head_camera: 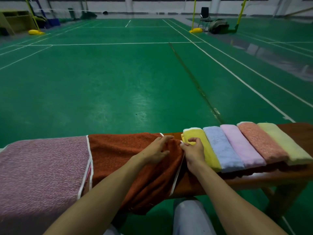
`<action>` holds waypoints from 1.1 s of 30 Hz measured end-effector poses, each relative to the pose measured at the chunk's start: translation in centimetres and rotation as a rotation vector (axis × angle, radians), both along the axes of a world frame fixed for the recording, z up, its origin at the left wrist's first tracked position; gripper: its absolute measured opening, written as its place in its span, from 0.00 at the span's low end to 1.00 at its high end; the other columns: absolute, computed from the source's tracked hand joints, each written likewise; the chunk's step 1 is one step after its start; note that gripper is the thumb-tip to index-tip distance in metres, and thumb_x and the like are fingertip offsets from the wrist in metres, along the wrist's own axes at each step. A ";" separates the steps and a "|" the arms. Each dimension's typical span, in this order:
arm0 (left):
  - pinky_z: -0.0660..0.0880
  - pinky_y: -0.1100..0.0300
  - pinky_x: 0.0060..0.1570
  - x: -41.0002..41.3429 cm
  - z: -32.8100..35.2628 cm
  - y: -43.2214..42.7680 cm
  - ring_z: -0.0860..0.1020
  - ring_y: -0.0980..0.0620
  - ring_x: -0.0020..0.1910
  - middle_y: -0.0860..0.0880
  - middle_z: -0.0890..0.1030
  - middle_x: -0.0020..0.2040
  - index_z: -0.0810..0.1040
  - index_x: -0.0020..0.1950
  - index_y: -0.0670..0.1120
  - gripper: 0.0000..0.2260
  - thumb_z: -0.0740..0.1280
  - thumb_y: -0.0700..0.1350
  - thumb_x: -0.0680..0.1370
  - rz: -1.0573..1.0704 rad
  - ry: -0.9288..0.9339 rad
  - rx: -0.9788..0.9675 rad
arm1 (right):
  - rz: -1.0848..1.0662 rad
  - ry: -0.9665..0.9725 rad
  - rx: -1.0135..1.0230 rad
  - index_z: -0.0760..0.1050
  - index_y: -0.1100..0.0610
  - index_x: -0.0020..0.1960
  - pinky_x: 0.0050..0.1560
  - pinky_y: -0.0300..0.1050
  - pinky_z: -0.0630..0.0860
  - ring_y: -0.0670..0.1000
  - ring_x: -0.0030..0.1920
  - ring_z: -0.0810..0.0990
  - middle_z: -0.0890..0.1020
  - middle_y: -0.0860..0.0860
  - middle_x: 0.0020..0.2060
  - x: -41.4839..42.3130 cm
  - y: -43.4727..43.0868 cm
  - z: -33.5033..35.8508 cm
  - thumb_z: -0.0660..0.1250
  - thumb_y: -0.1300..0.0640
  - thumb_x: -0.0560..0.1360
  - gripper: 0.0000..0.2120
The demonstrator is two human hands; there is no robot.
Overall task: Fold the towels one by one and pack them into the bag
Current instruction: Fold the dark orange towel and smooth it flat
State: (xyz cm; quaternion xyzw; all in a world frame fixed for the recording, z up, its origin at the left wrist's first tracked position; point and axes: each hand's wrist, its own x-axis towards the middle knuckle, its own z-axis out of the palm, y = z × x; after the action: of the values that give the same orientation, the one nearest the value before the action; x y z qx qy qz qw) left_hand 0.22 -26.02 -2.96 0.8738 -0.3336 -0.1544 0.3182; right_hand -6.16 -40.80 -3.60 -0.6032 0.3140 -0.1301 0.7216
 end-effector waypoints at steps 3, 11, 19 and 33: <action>0.65 0.69 0.58 -0.1 0.2 -0.8 0.71 0.49 0.61 0.45 0.66 0.64 0.65 0.73 0.50 0.27 0.63 0.34 0.75 -0.030 0.007 -0.016 | 0.210 -0.023 -0.006 0.67 0.56 0.51 0.37 0.45 0.77 0.52 0.39 0.81 0.83 0.60 0.45 -0.5 0.5 0.1 0.68 0.69 0.76 0.13; 0.67 0.65 0.62 0.0 1.4 3.6 0.69 0.52 0.56 0.47 0.64 0.57 0.80 0.56 0.45 0.12 0.68 0.38 0.73 -0.030 -0.003 0.108 | 0.496 -0.050 -0.100 0.65 0.55 0.50 0.39 0.44 0.78 0.56 0.42 0.81 0.81 0.68 0.49 -0.9 3.6 -0.4 0.72 0.65 0.73 0.16; 0.66 0.67 0.40 -0.7 1.7 9.2 0.72 0.55 0.43 0.49 0.72 0.47 0.81 0.44 0.46 0.12 0.72 0.54 0.74 -0.004 -0.113 0.193 | 0.783 0.014 -0.288 0.67 0.54 0.47 0.43 0.52 0.78 0.57 0.41 0.81 0.81 0.63 0.41 -0.9 5.9 0.0 0.74 0.65 0.72 0.16; 0.69 0.63 0.42 -0.8 2.8 17.8 0.74 0.53 0.42 0.48 0.76 0.45 0.76 0.36 0.50 0.09 0.73 0.48 0.74 0.173 -0.094 0.109 | 0.967 0.130 -0.200 0.64 0.53 0.48 0.27 0.37 0.69 0.46 0.30 0.72 0.74 0.52 0.35 -0.3 8.8 1.7 0.69 0.59 0.78 0.12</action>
State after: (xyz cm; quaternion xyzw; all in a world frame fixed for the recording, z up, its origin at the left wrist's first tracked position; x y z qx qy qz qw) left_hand -0.55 -8.25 -0.20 0.9216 -0.2626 -0.1032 0.2664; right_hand -6.41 -32.00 -1.89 -0.7530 0.0288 0.2277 0.6167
